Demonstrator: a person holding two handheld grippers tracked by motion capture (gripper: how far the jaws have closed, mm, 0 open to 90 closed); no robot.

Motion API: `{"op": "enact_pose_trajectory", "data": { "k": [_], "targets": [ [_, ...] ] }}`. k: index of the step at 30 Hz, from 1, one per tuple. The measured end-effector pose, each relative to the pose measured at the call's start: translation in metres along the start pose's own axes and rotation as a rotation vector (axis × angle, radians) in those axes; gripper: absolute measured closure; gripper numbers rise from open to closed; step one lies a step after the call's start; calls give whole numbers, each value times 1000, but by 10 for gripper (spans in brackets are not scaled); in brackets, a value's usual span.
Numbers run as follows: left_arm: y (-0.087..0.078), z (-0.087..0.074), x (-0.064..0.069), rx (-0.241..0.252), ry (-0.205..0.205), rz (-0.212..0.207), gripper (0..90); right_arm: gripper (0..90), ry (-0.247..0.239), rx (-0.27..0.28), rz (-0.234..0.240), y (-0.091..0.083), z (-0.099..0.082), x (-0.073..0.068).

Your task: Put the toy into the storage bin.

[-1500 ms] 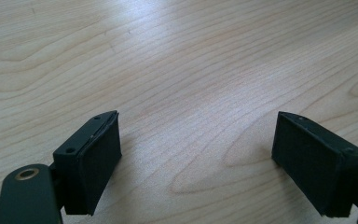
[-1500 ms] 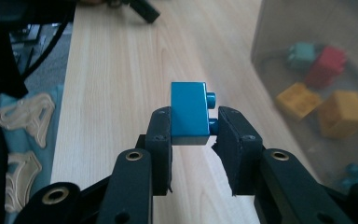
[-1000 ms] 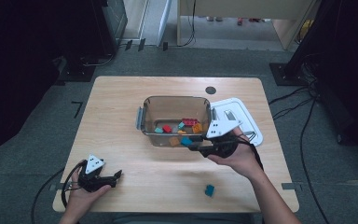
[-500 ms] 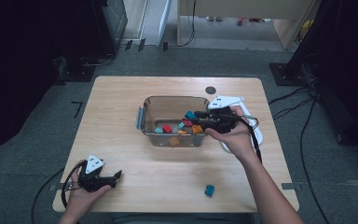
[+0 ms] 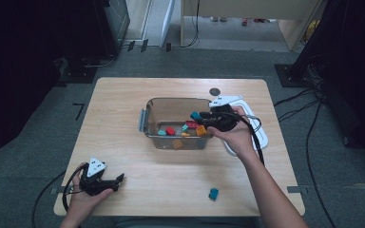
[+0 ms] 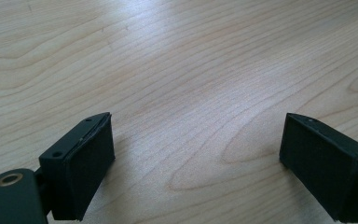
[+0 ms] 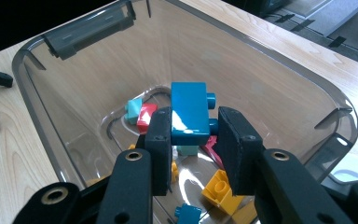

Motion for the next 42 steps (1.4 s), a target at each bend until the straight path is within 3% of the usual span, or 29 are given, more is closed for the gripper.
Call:
{"op": "enact_pose_trajectory", "data": {
  "k": [6,13,23,35,42],
  "targets": [
    [0,0,0,0,0,0,100,570,12,12,-12,-1,2,0],
    [0,0,0,0,0,0,100,543,9,26,-17,-6,3,-2],
    [0,0,0,0,2,0,100,513,-33,66,-5,-32,1,-21],
    [0,0,0,2,0,0,99,513,-54,110,8,-69,-19,-47],
    [0,0,0,2,-2,0,100,521,-79,95,21,-79,-46,-62]
  ]
}}
Point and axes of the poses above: each handheld gripper's, and its own axes: y roughly forward along the jaws, z roughly out of its top, x roughly to its right, the point moved 6 cm from there along y, roughly forward along the jaws, and after that the axes turned 10 degrees about -y, right-handed, at the moved point
